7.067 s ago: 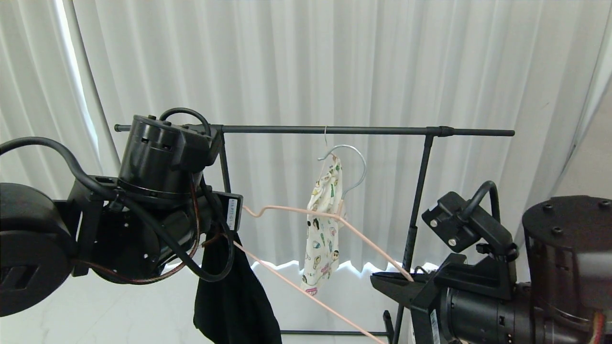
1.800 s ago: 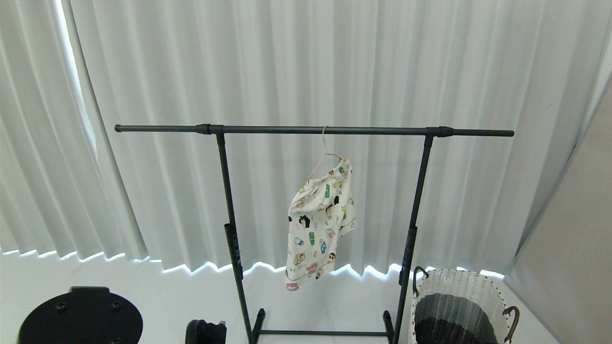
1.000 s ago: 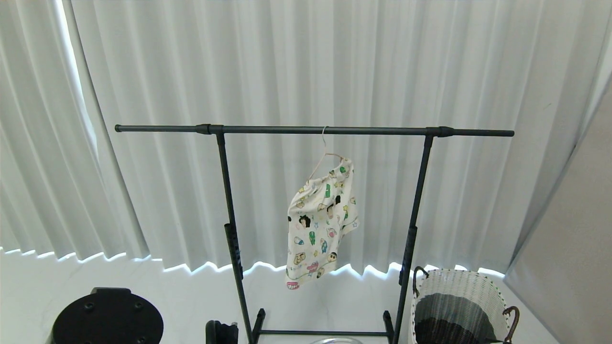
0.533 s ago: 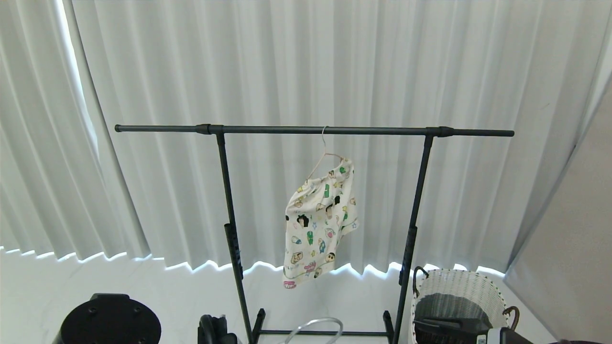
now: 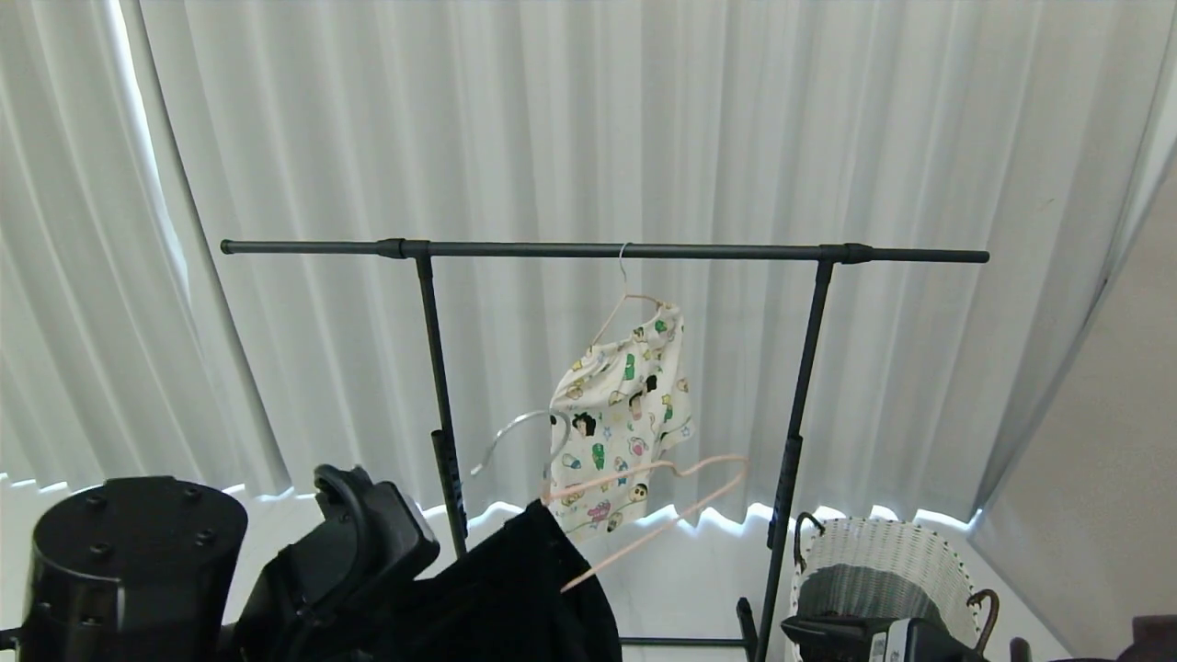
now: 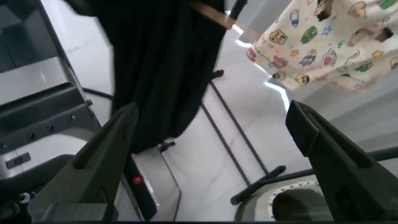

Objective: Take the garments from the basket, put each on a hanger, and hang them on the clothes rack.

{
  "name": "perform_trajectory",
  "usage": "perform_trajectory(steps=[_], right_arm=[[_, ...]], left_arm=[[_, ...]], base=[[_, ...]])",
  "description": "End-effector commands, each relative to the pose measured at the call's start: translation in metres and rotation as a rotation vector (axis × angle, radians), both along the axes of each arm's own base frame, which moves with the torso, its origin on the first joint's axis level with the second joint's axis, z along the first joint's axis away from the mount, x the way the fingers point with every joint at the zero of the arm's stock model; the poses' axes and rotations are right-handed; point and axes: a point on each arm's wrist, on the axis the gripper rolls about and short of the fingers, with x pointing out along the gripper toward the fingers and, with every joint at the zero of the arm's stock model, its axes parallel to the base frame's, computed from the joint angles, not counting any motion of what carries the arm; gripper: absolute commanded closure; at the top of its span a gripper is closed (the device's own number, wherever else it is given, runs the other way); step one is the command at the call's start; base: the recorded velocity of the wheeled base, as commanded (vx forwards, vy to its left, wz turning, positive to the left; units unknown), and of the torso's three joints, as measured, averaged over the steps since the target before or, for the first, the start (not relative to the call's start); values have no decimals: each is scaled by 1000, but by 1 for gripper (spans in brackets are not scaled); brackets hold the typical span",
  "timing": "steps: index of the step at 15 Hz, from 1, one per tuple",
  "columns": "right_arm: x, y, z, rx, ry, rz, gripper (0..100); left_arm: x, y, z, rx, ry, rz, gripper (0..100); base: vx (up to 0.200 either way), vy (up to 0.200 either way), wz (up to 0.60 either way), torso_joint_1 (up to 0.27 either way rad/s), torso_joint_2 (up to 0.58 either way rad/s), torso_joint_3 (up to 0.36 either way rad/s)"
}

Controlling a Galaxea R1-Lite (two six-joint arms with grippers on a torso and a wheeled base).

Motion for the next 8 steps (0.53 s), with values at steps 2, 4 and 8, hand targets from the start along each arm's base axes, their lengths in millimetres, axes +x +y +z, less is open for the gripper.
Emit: perform_trajectory(steps=[2,4,8], right_arm=[[4,12,1,47,88,-53,0],[10,32,3,123,212,-131,0],[52,62,4,211,270,-353,0]], left_arm=[[7,-2,19,-77,-90,17,100],[10,-5,32,-113,-123,-4,100],[13,-8,40,-132,-145,-13,100]], base=[[0,0,0,0,0,0],[0,0,0,0,0,0],[0,0,0,0,0,0]])
